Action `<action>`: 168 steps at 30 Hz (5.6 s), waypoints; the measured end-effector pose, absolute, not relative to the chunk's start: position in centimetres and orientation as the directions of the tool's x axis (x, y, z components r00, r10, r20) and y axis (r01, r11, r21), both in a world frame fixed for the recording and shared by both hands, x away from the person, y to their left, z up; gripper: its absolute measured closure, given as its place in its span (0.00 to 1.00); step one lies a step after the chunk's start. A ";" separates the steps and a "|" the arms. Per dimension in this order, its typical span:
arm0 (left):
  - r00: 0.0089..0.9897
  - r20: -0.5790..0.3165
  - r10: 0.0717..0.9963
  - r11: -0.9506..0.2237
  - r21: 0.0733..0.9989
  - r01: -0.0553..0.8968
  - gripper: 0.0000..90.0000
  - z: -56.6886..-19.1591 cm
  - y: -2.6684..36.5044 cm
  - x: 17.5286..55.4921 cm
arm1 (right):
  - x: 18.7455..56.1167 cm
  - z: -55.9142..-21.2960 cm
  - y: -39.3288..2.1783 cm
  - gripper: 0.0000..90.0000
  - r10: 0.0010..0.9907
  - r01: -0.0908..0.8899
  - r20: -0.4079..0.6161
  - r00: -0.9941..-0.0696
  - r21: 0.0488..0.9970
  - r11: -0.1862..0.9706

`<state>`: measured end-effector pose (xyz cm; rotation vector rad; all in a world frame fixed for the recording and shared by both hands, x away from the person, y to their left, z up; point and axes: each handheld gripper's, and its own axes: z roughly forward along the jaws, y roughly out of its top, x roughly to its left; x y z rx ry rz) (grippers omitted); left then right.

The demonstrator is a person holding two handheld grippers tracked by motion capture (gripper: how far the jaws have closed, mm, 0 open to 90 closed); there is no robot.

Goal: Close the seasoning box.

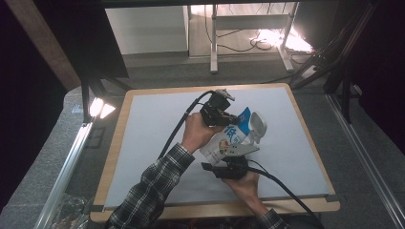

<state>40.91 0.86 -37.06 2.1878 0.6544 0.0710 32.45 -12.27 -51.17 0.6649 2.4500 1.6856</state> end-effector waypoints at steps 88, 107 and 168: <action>0.900 -0.131 0.416 -0.423 0.848 0.319 1.00 -37.9 6.1 38.1 | 32.5 -52.1 -15.1 0.47 0.466 0.375 0.183 -0.866 0.853 0.363; 0.904 -0.124 0.409 -0.426 0.850 0.310 1.00 -38.9 6.5 38.3 | 32.5 -51.7 -15.3 0.58 0.462 0.370 0.183 -0.868 0.859 0.355; 0.811 -0.121 0.573 -0.351 0.858 0.376 0.99 -42.6 14.0 38.7 | 32.7 -51.7 -15.9 0.58 0.483 0.354 0.140 -0.864 0.852 0.385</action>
